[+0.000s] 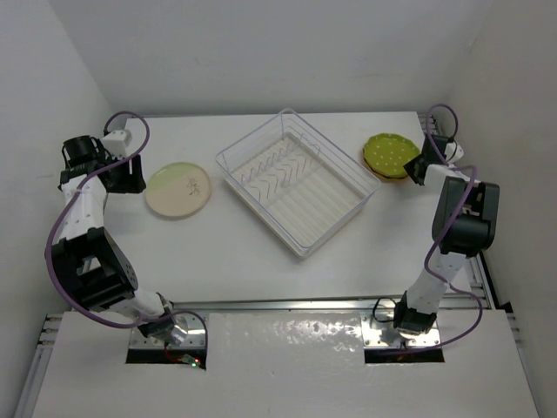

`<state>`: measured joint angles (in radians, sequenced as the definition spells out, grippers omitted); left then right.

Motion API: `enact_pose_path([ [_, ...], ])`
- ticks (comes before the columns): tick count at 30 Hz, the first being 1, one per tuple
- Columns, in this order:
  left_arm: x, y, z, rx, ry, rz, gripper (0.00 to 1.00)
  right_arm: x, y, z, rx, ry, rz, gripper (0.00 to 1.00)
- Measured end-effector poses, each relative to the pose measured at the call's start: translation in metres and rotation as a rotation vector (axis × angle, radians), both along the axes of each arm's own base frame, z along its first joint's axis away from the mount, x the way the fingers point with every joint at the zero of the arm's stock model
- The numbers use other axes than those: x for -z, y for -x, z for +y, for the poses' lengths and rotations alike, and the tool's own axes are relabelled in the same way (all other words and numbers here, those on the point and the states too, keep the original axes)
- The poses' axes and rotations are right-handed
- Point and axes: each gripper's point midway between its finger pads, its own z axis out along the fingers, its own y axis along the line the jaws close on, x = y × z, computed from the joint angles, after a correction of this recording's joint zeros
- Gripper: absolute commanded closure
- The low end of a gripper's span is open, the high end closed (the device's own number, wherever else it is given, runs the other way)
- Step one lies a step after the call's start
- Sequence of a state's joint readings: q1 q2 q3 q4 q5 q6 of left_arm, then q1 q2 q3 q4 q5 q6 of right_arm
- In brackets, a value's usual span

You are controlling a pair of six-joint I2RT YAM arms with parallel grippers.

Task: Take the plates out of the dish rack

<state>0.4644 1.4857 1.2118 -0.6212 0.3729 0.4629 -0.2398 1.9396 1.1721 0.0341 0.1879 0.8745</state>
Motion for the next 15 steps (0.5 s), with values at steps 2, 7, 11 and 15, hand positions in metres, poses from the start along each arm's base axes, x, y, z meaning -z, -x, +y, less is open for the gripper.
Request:
enact_pose_path([
  [2,0.0,-0.0001,0.0001,0.0,0.0,0.0,0.4,0.0001,0.0006,-0.0007,-0.007,0.01,0.007,0.83],
  [7,0.0,-0.0001,0.0001,0.0,0.0,0.0,0.4,0.0014,0.0031,-0.0037,-0.016,0.038,0.025,0.91],
  [11,-0.0034,-0.0023,0.0011,0.0,-0.004,-0.007,0.4,0.0034,0.0034,-0.0053,-0.033,0.059,0.034,0.97],
  [15,-0.0098,-0.0066,0.0034,0.002,-0.013,-0.023,0.4,0.0079,0.0001,-0.0074,-0.046,0.077,0.032,1.0],
])
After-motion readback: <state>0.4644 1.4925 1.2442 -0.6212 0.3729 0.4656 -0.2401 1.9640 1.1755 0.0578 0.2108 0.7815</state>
